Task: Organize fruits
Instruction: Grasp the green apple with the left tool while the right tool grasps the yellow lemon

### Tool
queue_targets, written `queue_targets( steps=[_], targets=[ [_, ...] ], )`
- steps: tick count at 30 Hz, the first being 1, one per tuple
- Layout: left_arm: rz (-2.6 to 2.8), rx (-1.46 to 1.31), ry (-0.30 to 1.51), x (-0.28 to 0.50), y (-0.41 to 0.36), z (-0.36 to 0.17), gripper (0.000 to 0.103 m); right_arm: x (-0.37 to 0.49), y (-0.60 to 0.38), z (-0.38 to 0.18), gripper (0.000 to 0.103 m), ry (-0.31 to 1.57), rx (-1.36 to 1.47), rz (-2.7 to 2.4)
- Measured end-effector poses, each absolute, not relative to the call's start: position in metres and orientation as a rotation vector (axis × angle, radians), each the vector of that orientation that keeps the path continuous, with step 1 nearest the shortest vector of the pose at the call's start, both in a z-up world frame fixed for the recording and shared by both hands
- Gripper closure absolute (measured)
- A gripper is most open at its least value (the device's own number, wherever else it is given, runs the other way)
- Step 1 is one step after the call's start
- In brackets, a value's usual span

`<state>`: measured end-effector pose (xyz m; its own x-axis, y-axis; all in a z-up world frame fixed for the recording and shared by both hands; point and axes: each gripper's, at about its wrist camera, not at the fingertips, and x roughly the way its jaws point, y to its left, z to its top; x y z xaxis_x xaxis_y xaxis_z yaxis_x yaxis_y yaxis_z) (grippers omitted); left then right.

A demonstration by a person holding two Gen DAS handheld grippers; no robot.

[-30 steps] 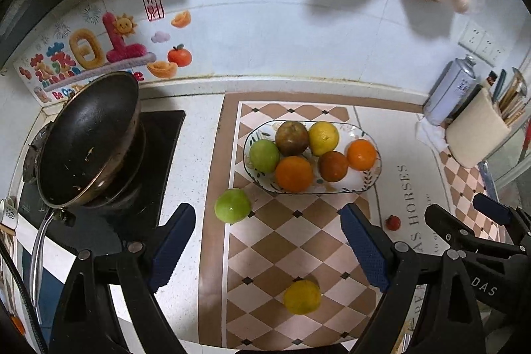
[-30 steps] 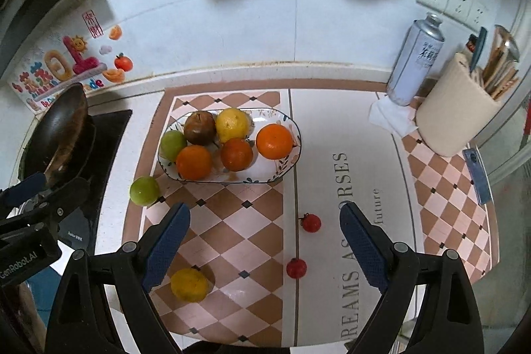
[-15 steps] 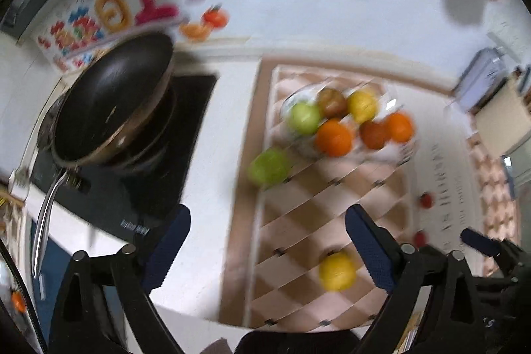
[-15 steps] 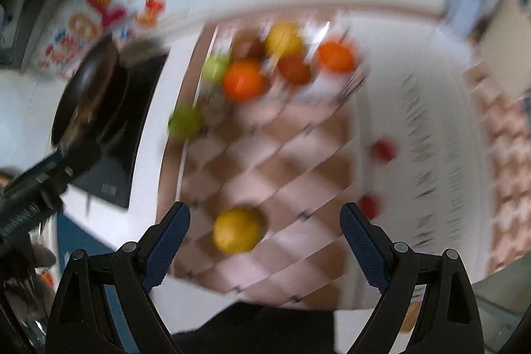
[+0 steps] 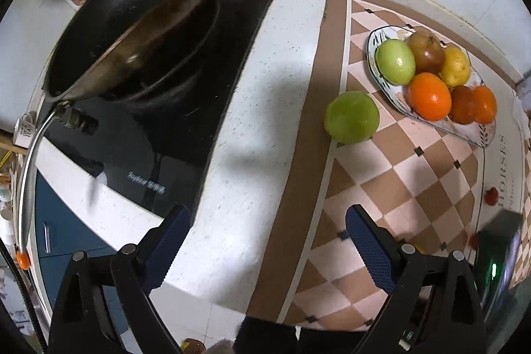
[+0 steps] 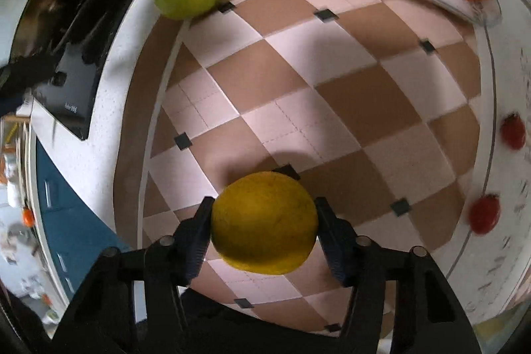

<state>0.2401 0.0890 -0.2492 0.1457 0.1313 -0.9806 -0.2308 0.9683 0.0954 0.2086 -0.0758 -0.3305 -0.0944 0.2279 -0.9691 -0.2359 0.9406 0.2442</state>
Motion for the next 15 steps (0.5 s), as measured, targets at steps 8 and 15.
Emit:
queue_targets(
  steps=[8,15],
  targets=[
    [0.168,-0.105,1.473,0.306,0.068,-0.285,0.007,0.241,-0.130,-0.310,0.041,1.586,0.076,0.314],
    [0.113,-0.066,1.537,0.342,0.057,-0.322,0.007,0.274,-0.172,-0.308,0.041,1.577,0.134,0.243]
  ],
)
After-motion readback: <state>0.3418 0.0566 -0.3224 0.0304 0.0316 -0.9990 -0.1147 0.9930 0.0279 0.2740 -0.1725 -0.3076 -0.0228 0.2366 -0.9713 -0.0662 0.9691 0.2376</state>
